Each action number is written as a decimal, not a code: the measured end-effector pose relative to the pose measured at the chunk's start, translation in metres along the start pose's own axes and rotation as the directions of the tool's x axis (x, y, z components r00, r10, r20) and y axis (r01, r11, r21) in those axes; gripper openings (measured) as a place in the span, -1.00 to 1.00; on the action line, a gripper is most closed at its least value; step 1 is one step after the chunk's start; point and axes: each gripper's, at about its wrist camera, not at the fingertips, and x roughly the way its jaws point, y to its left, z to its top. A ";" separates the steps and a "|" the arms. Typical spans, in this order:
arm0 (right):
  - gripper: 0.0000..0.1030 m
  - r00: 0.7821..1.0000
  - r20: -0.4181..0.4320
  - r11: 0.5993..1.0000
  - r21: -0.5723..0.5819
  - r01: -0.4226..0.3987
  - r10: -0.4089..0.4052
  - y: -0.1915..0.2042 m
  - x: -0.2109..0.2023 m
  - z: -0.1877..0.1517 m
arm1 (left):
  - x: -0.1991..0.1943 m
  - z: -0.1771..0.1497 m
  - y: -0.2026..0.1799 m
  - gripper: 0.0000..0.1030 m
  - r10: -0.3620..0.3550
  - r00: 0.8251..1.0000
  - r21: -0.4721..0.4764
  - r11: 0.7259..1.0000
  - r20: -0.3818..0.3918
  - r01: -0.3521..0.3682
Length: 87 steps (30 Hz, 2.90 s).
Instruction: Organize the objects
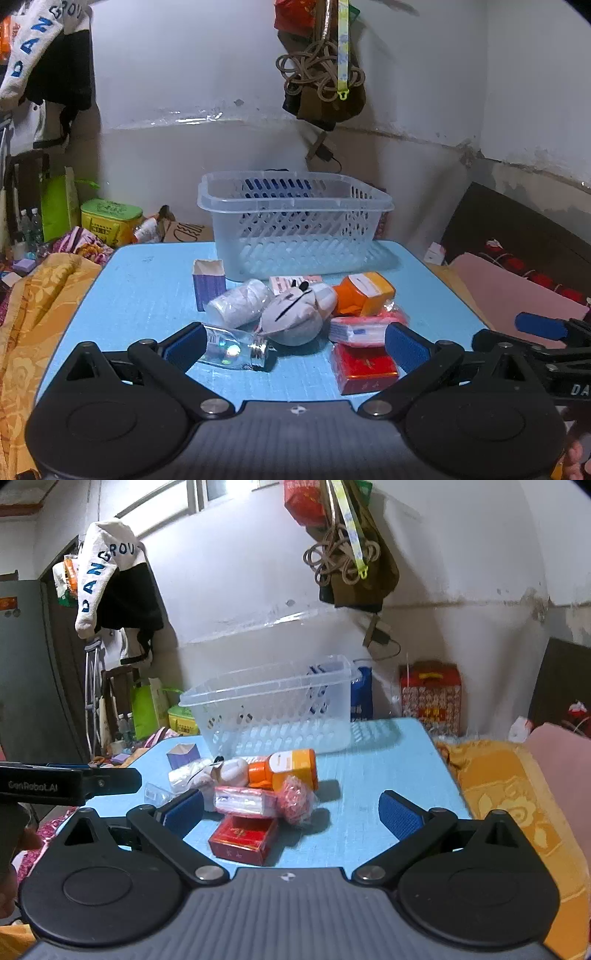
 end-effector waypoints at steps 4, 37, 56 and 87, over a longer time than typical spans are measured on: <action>1.00 1.000 0.003 1.000 0.021 0.000 0.000 -0.004 0.001 0.003 | 0.000 -0.001 0.005 1.00 0.021 1.000 -0.011 1.000 0.005 -0.021; 1.00 0.999 -0.023 0.999 -0.043 -0.031 0.030 0.008 0.006 -0.007 | -0.004 -0.006 0.025 1.00 0.090 0.996 -0.042 0.995 0.007 -0.089; 1.00 1.000 -0.031 0.999 -0.052 -0.003 0.001 0.010 0.008 -0.008 | -0.001 -0.008 0.024 0.99 0.103 0.995 -0.025 0.994 -0.008 -0.103; 1.00 0.996 -0.075 0.997 -0.066 0.045 -0.050 0.017 0.015 -0.016 | 0.006 -0.010 0.033 0.99 0.132 0.990 -0.046 0.990 -0.052 -0.134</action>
